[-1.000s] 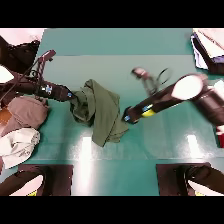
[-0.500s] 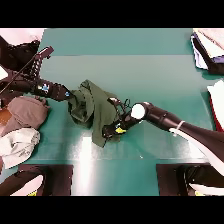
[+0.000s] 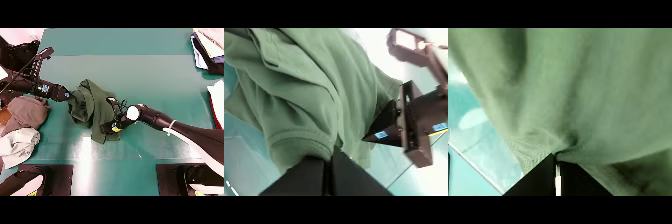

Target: Fold the shirts.

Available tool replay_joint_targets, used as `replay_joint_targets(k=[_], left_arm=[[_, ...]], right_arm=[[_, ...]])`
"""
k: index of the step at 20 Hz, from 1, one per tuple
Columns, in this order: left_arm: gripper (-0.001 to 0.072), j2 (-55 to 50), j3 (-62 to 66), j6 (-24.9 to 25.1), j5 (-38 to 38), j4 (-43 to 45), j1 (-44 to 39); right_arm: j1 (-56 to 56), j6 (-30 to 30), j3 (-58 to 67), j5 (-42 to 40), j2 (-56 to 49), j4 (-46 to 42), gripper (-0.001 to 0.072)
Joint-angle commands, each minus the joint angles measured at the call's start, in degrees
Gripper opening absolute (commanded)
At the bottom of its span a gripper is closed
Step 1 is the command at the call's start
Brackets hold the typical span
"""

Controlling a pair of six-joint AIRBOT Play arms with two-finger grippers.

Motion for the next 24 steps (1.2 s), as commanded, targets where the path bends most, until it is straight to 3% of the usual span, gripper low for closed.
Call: replay_joint_targets(k=[1,5,10,13,18,24], left_arm=[[0.0028,0.46,2.01,-0.02,0.15,3.69,0.07],[0.0028,1.53,16.13,-1.75,-2.64,11.47,0.04],[0.0028,3.39,35.30,-3.61,-4.39,12.52,0.04],[0.0028,5.35,42.75,-5.95,-4.28,12.48,0.04],[0.0028,6.62,55.41,-9.38,-5.01,10.54,0.04],[0.0028,8.63,52.11,-10.05,-9.05,10.51,0.04]], right_arm=[[-2.91,-0.07,0.07,-0.61,6.38,-5.60,0.0017],[-16.59,-0.09,0.07,2.21,26.10,-8.39,0.0016],[-40.92,-0.09,0.28,2.58,52.48,-8.17,0.0016],[-56.54,-2.54,7.21,10.54,59.84,-8.20,0.0015],[-77.37,-10.27,29.86,32.41,53.66,-7.78,0.0016],[-80.21,-8.85,49.27,43.41,39.34,-6.21,0.0015]])
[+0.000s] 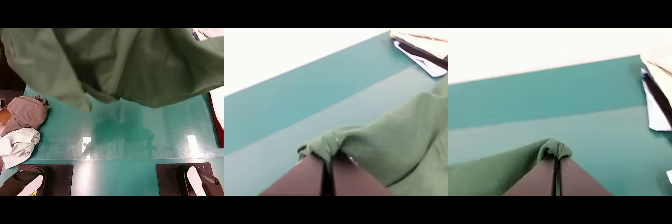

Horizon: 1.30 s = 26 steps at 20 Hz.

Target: Fold the shirts.

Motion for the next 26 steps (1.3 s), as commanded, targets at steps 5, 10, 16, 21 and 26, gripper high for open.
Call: replay_joint_targets(k=[5,10,16,21,26], left_arm=[[0.0028,0.13,-24.63,-0.66,-4.55,0.11,0.02],[0.0028,0.02,-52.28,1.14,3.78,1.22,0.02],[0.0028,0.02,-66.40,-0.57,19.02,7.37,0.02],[0.0029,0.02,-65.11,-7.08,31.78,12.28,0.02],[0.0339,-2.60,-62.60,-7.43,40.65,10.80,0.02]], right_arm=[[6.38,1.64,7.58,10.14,-18.03,3.39,0.0016],[22.45,-1.05,-4.26,5.09,-30.73,2.64,0.0018],[32.09,-1.03,-8.66,-14.32,-42.42,-5.33,0.0019],[30.25,-0.96,-8.55,-24.28,-42.36,-5.14,0.0037],[24.74,-0.96,-8.59,-19.50,-40.06,-5.11,0.0524]])
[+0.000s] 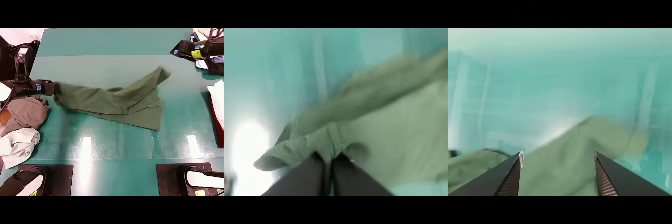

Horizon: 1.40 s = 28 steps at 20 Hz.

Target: Fold the shirts.

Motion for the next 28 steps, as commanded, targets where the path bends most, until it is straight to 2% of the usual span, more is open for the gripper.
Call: replay_joint_targets(k=[1,4,7,8,10,12,14,18,21,25,28], left_arm=[[0.0545,-2.78,2.49,-2.45,5.57,0.00,0.04],[0.0551,-5.22,6.60,-2.56,2.34,0.17,1.88],[0.0551,-5.46,8.83,-1.81,-5.31,-2.47,9.42],[0.0551,-5.84,8.76,0.94,-9.38,-4.63,11.87],[0.0551,-7.19,7.52,9.68,-19.34,-10.45,15.47],[0.0552,-8.02,3.43,14.21,-23.26,-13.05,16.59],[0.0552,-8.00,-2.40,14.91,-21.00,-12.74,16.59],[0.0552,-8.00,-13.44,14.93,-10.49,-12.68,16.59],[0.0551,-8.00,-16.59,14.86,-4.66,-12.72,16.59],[0.0551,-10.03,-17.53,14.86,-2.05,-12.28,16.57],[0.0551,-13.27,-17.51,14.86,-2.38,-12.61,16.57]], right_arm=[[-3.28,0.07,-0.07,3.61,1.51,-0.15,0.0524],[-5.60,-0.04,-0.07,7.67,3.23,-0.17,0.0524],[-7.56,-1.05,-0.09,10.25,4.96,-0.17,0.0523],[-7.80,-1.53,-0.09,10.60,5.33,-0.33,0.0523],[-8.13,-2.14,-0.07,10.67,5.84,-0.26,0.0522],[-8.13,-2.14,-0.09,11.08,5.81,-0.28,0.0523],[-7.78,-2.12,-0.20,11.69,5.81,-0.31,0.0523],[-7.67,-2.14,-0.20,14.14,5.81,-0.31,0.0522],[-7.69,-2.14,-0.20,16.50,5.81,-0.33,0.0521],[-7.72,-2.99,-0.31,21.00,5.81,-0.76,0.0520],[-8.04,-2.97,-5.73,21.68,7.21,-0.66,0.0520]])
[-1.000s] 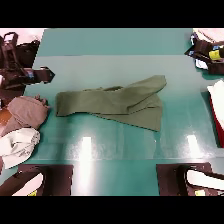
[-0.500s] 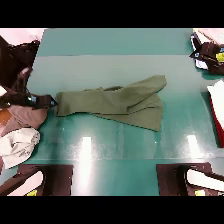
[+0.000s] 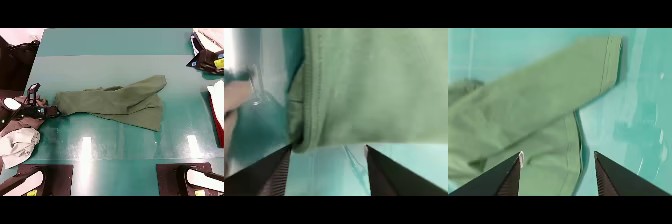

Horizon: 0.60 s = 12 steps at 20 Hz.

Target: Fold the shirts.

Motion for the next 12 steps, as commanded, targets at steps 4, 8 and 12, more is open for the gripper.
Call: replay_joint_targets(k=[4,8,12], left_arm=[[0.0210,-2.75,-0.33,0.11,1.66,-2.67,0.04],[0.0028,-2.43,3.15,0.33,-0.55,-4.00,0.04],[0.0028,-2.38,11.28,0.28,-7.13,-4.09,0.04]], right_arm=[[-0.26,-0.15,-14.73,0.81,3.54,0.22,0.0521],[-0.22,-0.35,-24.70,-1.03,5.16,0.37,0.0520],[0.11,-0.76,-34.99,-3.50,5.20,3.15,0.0520]])
